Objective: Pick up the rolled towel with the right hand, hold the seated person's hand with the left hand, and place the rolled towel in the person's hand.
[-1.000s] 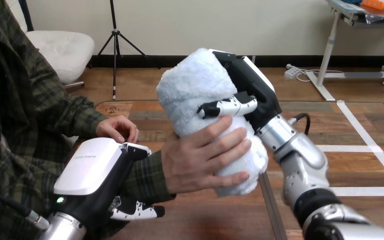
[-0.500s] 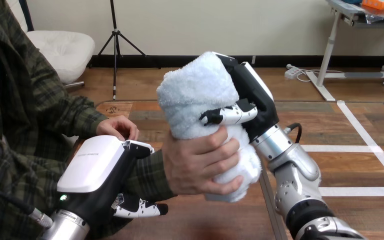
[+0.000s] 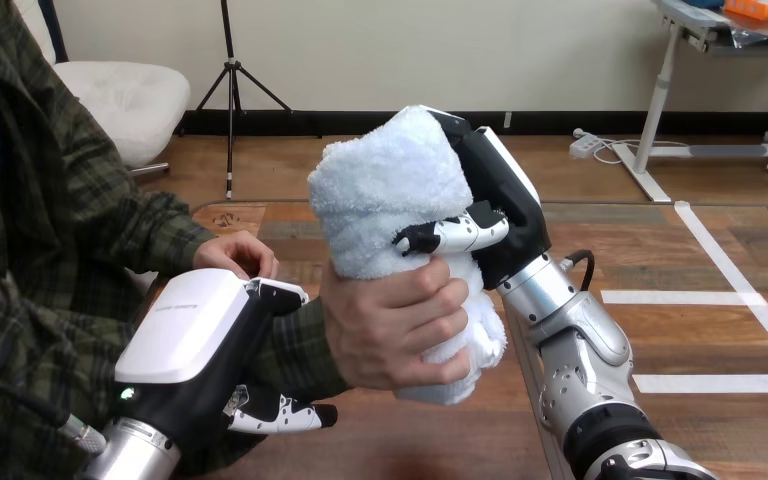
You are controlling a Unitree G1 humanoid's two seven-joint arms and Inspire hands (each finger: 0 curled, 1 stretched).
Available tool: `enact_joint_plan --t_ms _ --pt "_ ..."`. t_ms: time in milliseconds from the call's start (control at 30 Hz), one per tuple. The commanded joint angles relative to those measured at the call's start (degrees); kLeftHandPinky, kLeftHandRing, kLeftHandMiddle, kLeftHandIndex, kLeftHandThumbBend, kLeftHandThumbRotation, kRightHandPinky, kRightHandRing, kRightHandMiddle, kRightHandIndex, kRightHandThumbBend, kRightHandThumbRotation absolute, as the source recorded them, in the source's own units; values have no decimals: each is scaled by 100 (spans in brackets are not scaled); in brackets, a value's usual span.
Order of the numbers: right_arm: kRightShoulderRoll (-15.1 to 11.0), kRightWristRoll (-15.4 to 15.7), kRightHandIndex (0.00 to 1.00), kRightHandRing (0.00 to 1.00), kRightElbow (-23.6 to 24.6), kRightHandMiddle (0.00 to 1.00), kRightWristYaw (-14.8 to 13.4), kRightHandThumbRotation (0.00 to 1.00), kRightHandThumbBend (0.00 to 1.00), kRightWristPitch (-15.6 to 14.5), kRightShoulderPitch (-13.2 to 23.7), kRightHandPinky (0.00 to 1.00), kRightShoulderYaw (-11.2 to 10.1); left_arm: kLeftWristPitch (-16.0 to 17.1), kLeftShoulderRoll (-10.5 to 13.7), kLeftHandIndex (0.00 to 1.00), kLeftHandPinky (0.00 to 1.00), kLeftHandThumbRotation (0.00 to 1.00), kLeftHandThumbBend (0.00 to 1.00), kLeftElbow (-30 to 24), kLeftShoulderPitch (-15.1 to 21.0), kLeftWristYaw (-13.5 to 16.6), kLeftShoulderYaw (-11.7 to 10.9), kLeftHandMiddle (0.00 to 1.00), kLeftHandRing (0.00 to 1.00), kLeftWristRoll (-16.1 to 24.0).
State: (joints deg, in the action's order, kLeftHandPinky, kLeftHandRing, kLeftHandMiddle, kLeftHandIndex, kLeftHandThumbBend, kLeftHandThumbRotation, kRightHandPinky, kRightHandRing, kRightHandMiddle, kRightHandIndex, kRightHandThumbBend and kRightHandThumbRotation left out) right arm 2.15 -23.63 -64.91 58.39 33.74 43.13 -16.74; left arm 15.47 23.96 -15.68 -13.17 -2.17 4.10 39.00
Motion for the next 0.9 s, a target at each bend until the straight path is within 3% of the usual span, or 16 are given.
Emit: enact_joint_plan --t_ms 0,267,467,733,867 --pt "4 11 22 11 345 19 155 0 69 83 70 6 65 35 -122 37 28 0 92 -129 323 -61 260 36 30 -22" --pt "-58 152 31 14 326 23 38 0 75 197 48 9 137 97 -120 37 28 0 93 -59 347 -18 261 36 30 -25" --pt "-194 333 41 24 347 34 -47 8 80 104 58 19 233 73 -114 37 28 0 93 -60 347 -24 259 36 30 -6" --pt "-320 453 62 54 674 59 -121 25 91 -216 18 44 359 -40 -108 41 30 0 97 -111 358 -125 240 39 33 -23" --pt "-415 609 73 68 858 71 -330 34 96 -265 -42 56 440 -67 -82 45 34 0 99 -119 379 -163 224 43 37 -20"
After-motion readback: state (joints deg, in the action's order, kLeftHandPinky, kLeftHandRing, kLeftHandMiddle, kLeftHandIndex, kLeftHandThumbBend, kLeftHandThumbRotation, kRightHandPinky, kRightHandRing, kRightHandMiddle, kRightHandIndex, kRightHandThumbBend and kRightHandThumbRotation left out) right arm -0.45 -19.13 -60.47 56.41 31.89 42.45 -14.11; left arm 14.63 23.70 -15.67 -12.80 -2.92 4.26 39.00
